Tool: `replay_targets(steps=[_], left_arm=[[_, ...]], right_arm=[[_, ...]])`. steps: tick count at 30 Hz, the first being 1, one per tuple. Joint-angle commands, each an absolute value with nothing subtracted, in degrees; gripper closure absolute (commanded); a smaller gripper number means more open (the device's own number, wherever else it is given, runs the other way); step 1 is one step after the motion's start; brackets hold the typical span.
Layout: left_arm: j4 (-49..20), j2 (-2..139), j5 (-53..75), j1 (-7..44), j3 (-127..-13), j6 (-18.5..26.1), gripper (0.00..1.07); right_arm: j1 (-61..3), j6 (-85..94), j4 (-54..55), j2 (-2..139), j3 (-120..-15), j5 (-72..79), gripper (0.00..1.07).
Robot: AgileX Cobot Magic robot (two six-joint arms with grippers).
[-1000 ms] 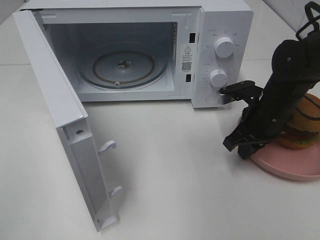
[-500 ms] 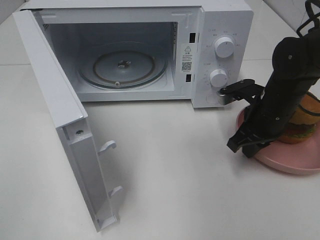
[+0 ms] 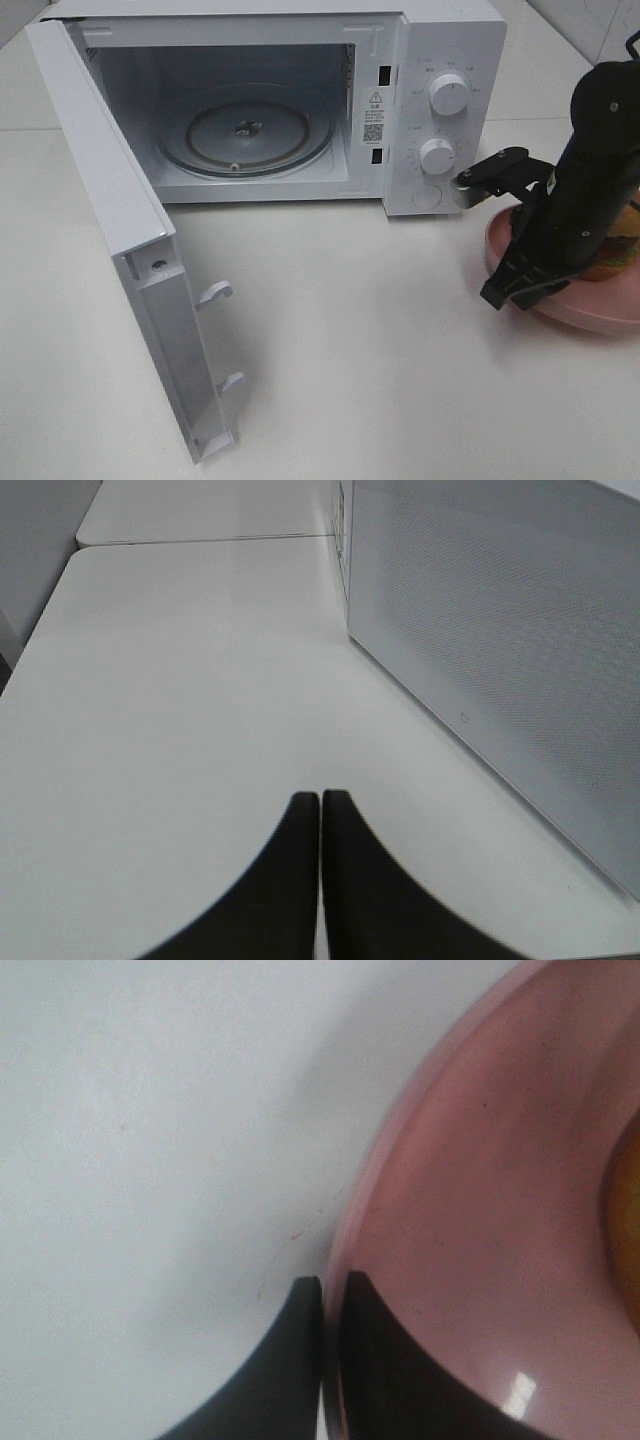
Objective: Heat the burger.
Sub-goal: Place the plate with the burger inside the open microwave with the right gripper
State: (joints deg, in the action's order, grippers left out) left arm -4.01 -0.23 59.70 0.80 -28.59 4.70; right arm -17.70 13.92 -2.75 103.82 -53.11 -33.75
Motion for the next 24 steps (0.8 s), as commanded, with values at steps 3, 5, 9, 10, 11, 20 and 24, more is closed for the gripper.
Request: replay_targets(steps=[3, 5, 9, 10, 11, 20, 24], left_arm=[[-4.24, -1.38, 59.13, 0.86, -28.48, 4.76, 1.06], [-4.24, -1.38, 59.13, 0.86, -28.48, 4.76, 1.06], [-4.24, -1.38, 59.13, 0.86, -28.48, 4.76, 1.06], [-4.24, -1.38, 59.13, 0.86, -28.48, 4.70, 1.06], [-4.24, -1.38, 59.13, 0.86, -28.48, 4.70, 1.06], [-4.24, -1.38, 59.13, 0.86, -28.48, 4.70, 1.06], [-4.18, -1.38, 59.13, 0.86, -28.48, 4.64, 1.06]], right_arm=[[-22.06, 9.68, -9.45, 101.59, -48.30, -29.22, 1.07], [-24.06, 5.96, -13.18, 101.53, -47.15, -28.53, 1.07], [-27.50, -3.04, -22.00, 101.47, -45.95, -27.79, 1.07], [-28.02, -4.58, -23.26, 101.47, -45.95, -27.85, 1.07], [-28.02, -4.58, -23.26, 101.47, -45.95, -27.85, 1.07], [-28.82, -6.42, -24.06, 99.64, -45.32, -27.79, 1.07], [-28.82, -6.42, -24.12, 98.20, -43.95, -27.16, 1.07]])
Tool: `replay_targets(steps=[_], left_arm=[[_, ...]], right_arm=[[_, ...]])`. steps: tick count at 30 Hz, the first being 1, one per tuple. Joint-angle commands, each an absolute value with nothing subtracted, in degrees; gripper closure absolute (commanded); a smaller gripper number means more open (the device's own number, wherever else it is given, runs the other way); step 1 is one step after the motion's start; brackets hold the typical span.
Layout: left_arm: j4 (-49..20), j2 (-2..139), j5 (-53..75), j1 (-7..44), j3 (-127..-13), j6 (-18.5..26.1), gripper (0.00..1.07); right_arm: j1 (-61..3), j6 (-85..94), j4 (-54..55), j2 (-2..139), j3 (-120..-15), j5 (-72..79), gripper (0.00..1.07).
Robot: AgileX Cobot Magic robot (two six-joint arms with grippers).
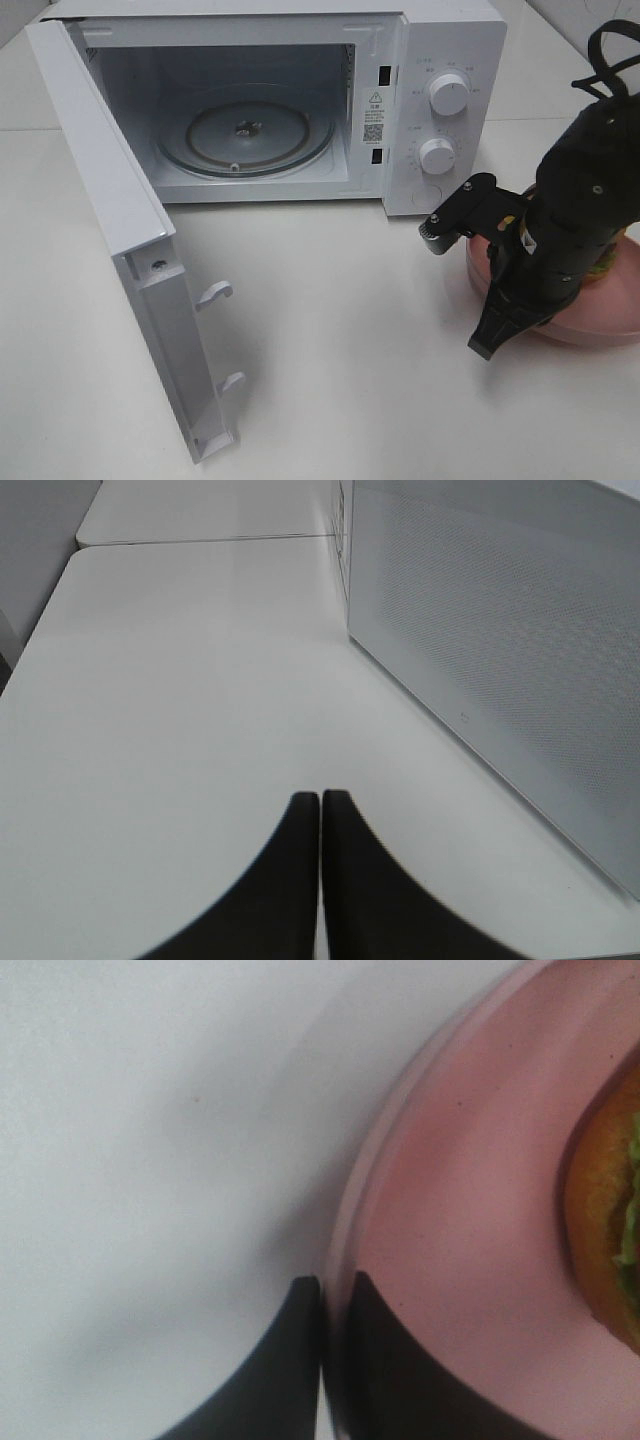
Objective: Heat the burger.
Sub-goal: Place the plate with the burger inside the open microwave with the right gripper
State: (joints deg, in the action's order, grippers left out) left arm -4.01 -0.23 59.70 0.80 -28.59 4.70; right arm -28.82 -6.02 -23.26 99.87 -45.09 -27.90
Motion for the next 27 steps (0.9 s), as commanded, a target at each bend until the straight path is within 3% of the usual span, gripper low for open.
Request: replay_targets(steps=[1, 15, 27], left_arm=[[-4.18, -1.38, 59.13, 0.86, -28.48, 4.64, 1.06], [-4.18, -1.38, 59.13, 0.86, -28.48, 4.64, 1.06], [-4.18, -1.38, 59.13, 0.86, -28.48, 4.64, 1.06]], right_arm=[[-28.82, -6.42, -24.47, 97.00, -43.20, -26.99, 1.07], [-28.82, -8.31, -28.99, 90.64, -40.45, -26.99, 1.07], [-33.29, -12.78, -35.92, 90.53, -40.22, -31.97, 1.07]])
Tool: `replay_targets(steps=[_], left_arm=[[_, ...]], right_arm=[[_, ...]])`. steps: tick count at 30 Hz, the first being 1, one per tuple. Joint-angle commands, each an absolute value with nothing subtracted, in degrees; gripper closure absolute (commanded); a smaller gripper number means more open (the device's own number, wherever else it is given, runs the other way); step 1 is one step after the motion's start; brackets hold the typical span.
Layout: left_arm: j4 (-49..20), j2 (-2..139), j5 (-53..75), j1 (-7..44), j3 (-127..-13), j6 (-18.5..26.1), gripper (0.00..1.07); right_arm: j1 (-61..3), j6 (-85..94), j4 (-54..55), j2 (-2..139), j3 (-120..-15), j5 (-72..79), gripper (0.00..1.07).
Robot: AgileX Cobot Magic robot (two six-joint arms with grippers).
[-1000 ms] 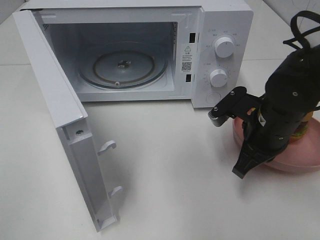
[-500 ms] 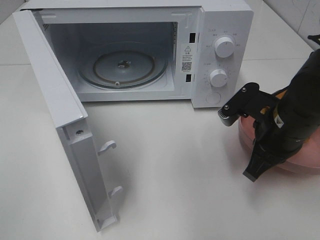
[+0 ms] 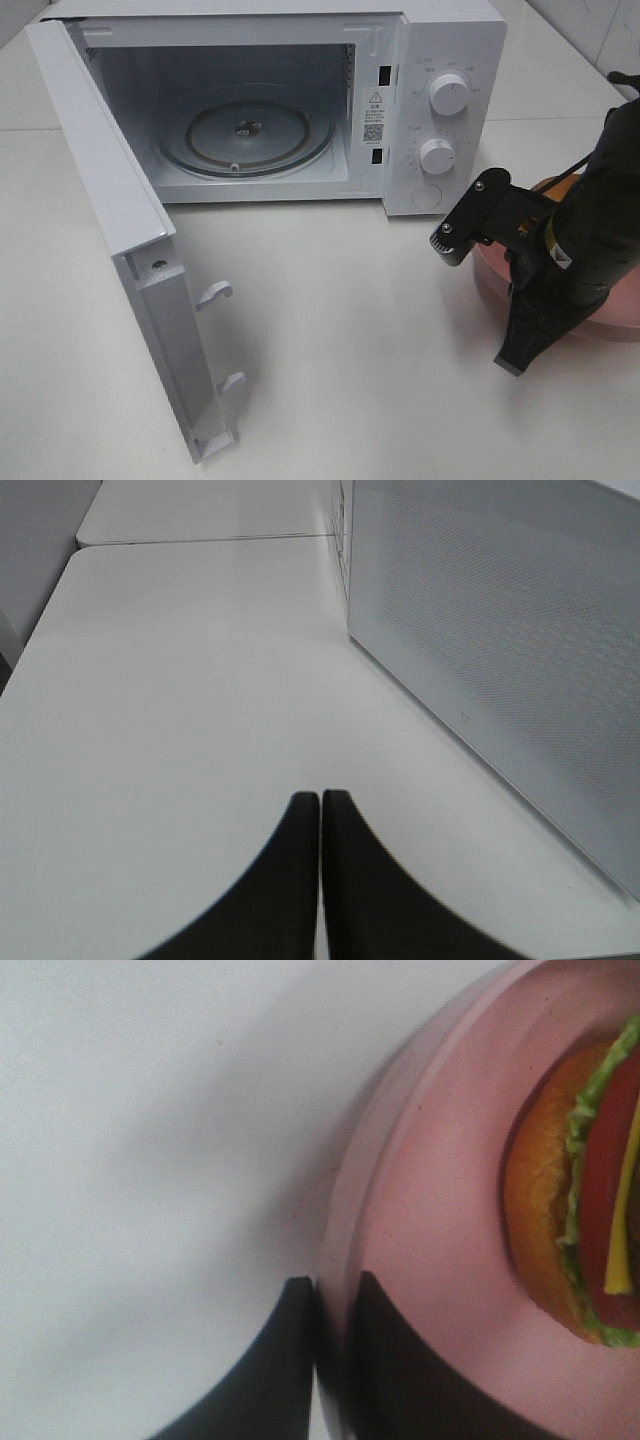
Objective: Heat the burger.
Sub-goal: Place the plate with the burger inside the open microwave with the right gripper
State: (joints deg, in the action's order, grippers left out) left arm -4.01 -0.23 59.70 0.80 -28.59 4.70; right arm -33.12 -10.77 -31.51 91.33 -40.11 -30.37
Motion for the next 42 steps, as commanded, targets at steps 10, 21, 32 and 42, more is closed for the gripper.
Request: replay_targets(steps=[10, 21, 32, 42], left_arm=[[-4.18, -1.38, 59.13, 0.86, -28.48, 4.64, 1.06], [-4.18, -1.38, 59.13, 0.86, -28.48, 4.64, 1.06], [-4.18, -1.38, 59.13, 0.86, -28.48, 4.64, 1.06], [-4.18, -1.38, 59.13, 0.86, -28.48, 4.64, 1.06]], right_arm=[[-33.29, -12.89, -35.87, 90.53, -40.22, -32.20, 1.07], [-39.53, -15.53, -37.01, 90.53, -40.11, -34.21, 1.07], [-41.31, -14.67, -39.94, 79.64, -33.80, -29.16, 1.07], [-41.31, -8.88, -39.19, 75.80, -33.75, -30.48, 1.07]])
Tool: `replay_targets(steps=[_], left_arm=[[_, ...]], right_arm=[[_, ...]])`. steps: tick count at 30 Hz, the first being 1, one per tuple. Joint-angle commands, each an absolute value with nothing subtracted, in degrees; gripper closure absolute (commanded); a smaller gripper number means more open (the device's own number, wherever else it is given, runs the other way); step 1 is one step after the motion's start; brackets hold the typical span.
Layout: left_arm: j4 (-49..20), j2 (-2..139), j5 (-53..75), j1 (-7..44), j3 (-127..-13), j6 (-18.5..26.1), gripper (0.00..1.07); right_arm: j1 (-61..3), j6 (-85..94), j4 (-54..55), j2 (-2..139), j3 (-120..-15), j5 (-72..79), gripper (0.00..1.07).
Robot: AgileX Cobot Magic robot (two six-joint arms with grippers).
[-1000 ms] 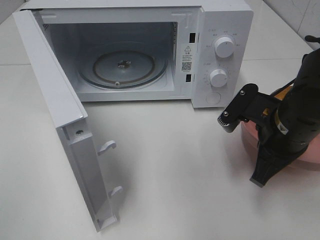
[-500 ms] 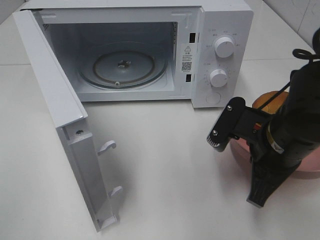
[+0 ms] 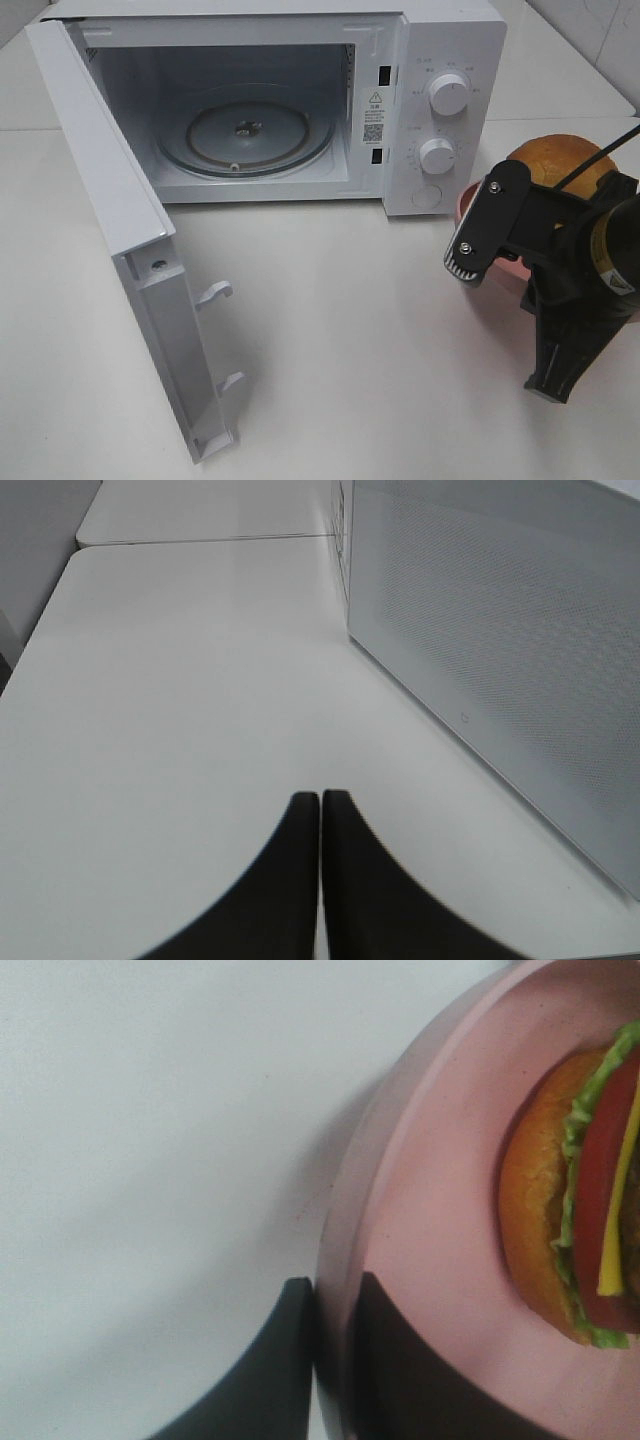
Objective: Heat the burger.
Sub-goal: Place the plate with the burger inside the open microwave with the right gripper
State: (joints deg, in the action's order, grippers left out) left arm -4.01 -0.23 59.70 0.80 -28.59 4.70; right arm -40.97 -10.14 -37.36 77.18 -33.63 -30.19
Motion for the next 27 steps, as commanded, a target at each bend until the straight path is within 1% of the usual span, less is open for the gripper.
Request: replay_targets(steps=[1, 5, 7, 8, 9, 10, 11, 14, 18, 27], left_arm=[[-4.18, -1.38, 59.13, 0.86, -28.48, 4.64, 1.06], [-4.18, -1.38, 59.13, 0.86, -28.48, 4.64, 1.06], [-4.18, -1.38, 59.13, 0.86, -28.48, 4.64, 1.06], [-4.18, -1.38, 59.13, 0.86, -28.48, 4.64, 1.06], [-4.18, -1.38, 59.13, 0.86, -28.48, 4.64, 1.06], [-4.18, -1.38, 59.13, 0.86, -28.48, 4.64, 1.06], [-4.18, -1.38, 59.13, 0.86, -28.48, 4.64, 1.06], [-4.18, -1.38, 59.13, 0.86, -28.48, 4.64, 1.06], [-4.18, -1.38, 59.13, 0.86, -28.48, 4.64, 1.06], [-4.18, -1.38, 59.13, 0.86, -28.48, 4.64, 1.06]], right_arm=[[-41.31, -8.82, -39.08, 75.11, -33.23, -30.42, 1.07], [-42.17, -8.65, -39.13, 73.80, -32.20, -30.02, 1.07], [-45.44, -8.14, -39.71, 72.14, -31.23, -30.60, 1.07], [-45.44, -8.14, -39.71, 72.14, -31.23, -30.60, 1.07], [-47.96, -7.85, -40.62, 71.56, -30.65, -31.86, 1.07], [-47.96, -7.85, -40.62, 71.56, -30.65, -31.86, 1.07], [-49.85, -7.10, -41.65, 71.22, -30.14, -32.72, 1.07], [-51.85, -6.02, -41.83, 71.16, -30.02, -32.77, 1.07], [-53.63, -5.90, -42.86, 71.16, -30.02, -30.94, 1.07], [-53.97, -5.61, -46.12, 71.16, -30.02, -25.90, 1.07]])
